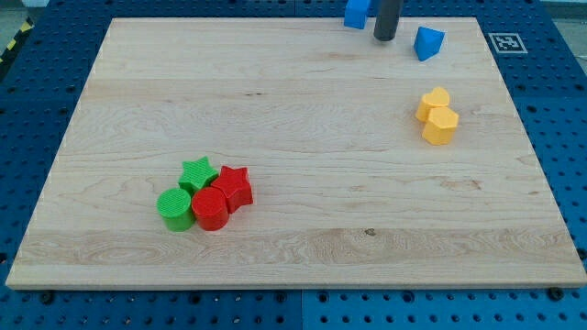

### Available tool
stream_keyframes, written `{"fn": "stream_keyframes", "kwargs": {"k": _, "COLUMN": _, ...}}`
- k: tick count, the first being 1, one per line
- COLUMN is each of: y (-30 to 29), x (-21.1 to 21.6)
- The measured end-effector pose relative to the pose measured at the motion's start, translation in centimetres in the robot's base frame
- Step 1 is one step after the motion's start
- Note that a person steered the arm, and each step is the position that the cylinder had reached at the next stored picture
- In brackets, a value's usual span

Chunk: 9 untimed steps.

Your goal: Push the blue cube from top right to top center

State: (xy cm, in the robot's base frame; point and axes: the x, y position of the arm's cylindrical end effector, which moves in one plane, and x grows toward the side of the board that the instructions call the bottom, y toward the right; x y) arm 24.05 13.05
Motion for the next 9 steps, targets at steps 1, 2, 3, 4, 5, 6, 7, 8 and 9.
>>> {"fn": "stream_keyframes", "kwargs": {"k": 1, "y": -4.9, "x": 0.1}}
{"fn": "stream_keyframes", "kwargs": {"k": 2, "y": -11.3, "x": -0.3}}
{"fn": "stream_keyframes", "kwargs": {"k": 3, "y": -16.1, "x": -4.2}}
{"fn": "stream_keyframes", "kwargs": {"k": 4, "y": -16.1, "x": -4.7}}
{"fn": "stream_keyframes", "kwargs": {"k": 5, "y": -16.1, "x": -4.8}}
{"fn": "stream_keyframes", "kwargs": {"k": 6, "y": -14.5, "x": -4.7}}
{"fn": "stream_keyframes", "kwargs": {"k": 7, "y": -10.7, "x": -4.8}}
{"fn": "stream_keyframes", "kwargs": {"k": 8, "y": -6.1, "x": -4.8}}
{"fn": "stream_keyframes", "kwargs": {"k": 9, "y": -3.8, "x": -4.0}}
